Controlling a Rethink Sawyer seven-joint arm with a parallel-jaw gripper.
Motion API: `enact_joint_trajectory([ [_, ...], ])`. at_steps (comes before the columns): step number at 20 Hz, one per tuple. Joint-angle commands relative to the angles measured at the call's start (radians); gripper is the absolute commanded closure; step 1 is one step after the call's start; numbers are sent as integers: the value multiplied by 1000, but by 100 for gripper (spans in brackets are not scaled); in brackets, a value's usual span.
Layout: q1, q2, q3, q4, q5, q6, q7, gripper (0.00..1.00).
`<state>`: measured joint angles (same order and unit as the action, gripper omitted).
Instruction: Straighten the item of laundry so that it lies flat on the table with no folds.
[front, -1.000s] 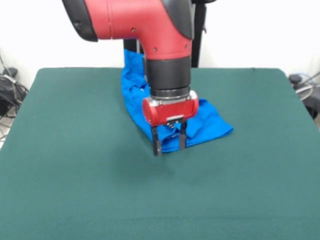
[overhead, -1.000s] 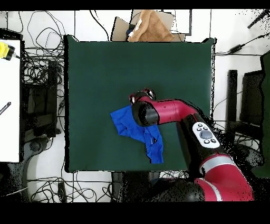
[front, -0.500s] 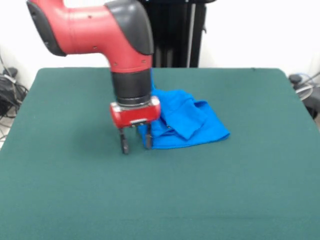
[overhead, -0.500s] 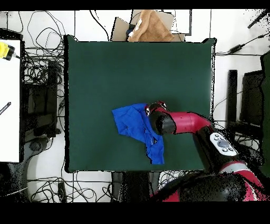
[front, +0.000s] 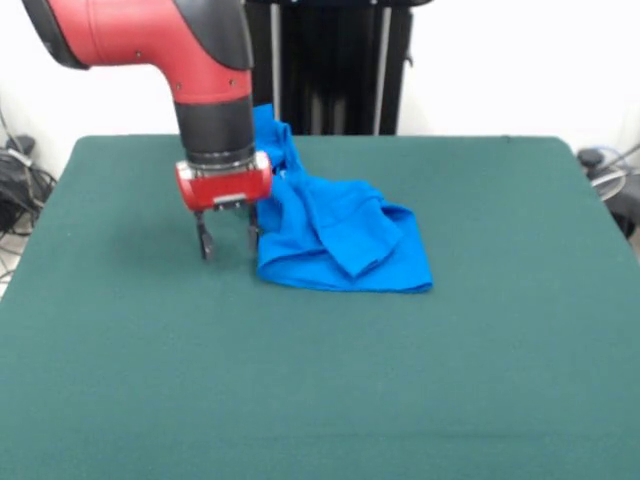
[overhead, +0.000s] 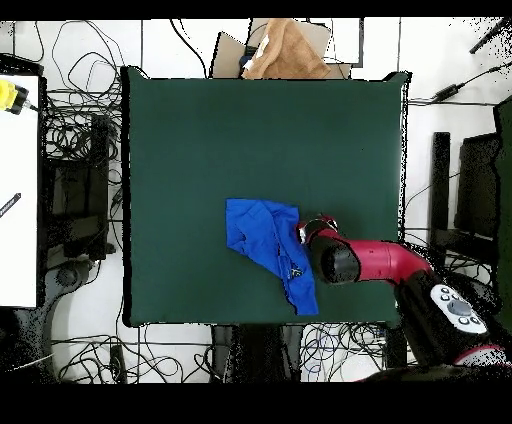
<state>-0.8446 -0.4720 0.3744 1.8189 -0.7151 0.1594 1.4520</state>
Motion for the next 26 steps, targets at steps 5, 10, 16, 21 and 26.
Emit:
enact_joint_trajectory([
  [5,102,-116,15,178,-60,103,9,0],
  [10,135,-77,9,145,-53,100,22,0],
  [16,182,-82,-32,166,-54,51,71,0],
  [21,196,21,-52,91,-83,0,69,0],
  [26,183,89,-45,42,-97,-14,54,0],
])
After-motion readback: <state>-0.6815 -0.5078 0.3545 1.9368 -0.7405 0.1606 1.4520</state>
